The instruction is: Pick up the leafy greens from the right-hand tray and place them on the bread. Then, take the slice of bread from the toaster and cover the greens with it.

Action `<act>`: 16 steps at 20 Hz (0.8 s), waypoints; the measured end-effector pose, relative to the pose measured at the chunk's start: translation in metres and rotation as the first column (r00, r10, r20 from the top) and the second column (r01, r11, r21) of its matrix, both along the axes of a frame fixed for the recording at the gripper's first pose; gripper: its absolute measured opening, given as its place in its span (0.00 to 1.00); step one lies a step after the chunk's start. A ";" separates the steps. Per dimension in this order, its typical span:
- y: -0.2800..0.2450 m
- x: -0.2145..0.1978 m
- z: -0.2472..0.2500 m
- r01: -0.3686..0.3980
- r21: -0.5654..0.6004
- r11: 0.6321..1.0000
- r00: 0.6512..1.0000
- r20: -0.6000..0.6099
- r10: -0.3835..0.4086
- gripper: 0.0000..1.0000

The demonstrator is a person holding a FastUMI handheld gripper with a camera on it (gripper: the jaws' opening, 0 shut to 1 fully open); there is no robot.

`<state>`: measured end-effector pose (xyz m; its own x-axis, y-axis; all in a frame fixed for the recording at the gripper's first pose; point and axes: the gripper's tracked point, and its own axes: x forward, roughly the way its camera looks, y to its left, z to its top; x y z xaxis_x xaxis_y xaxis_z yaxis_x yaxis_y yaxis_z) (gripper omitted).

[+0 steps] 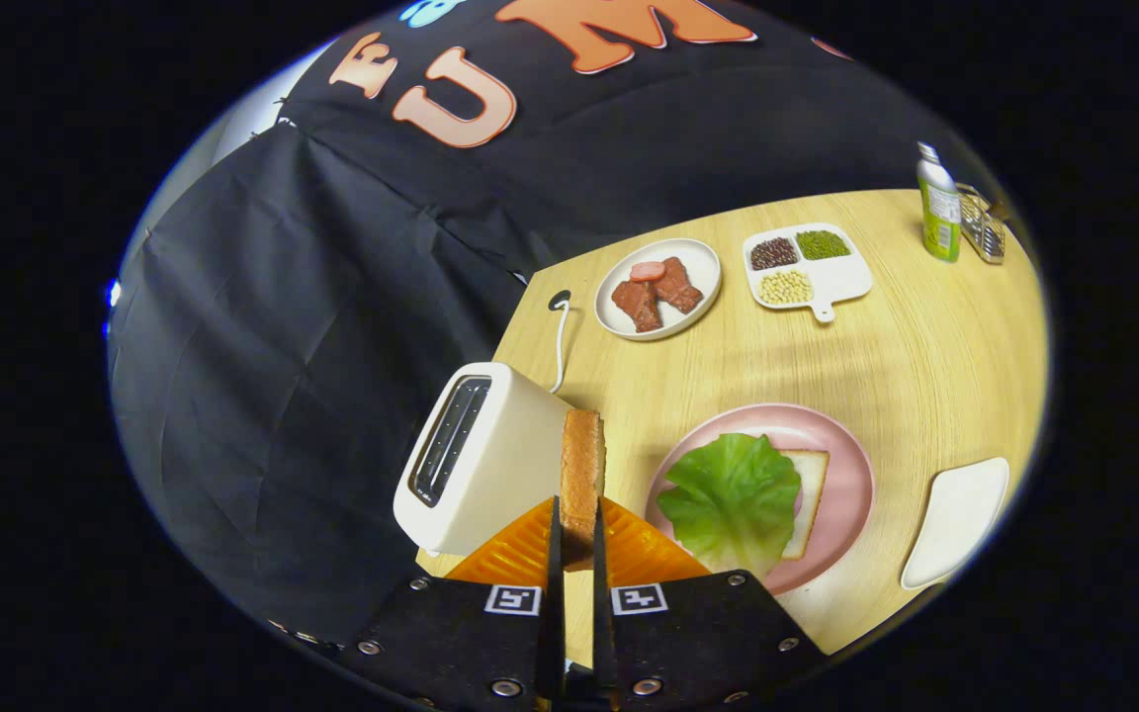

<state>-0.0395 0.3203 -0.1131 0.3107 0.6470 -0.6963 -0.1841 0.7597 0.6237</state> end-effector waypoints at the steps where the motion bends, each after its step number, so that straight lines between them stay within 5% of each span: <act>1: -0.006 -0.001 -0.007 0.005 -0.006 1.000 1.000 -0.012 -0.005 0.12; 16: -0.056 -0.010 -0.084 0.030 -0.079 0.996 0.999 -0.027 -0.032 0.12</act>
<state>-0.0495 0.2642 -0.1970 0.3095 0.5803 -0.7533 -0.1427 0.8116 0.5666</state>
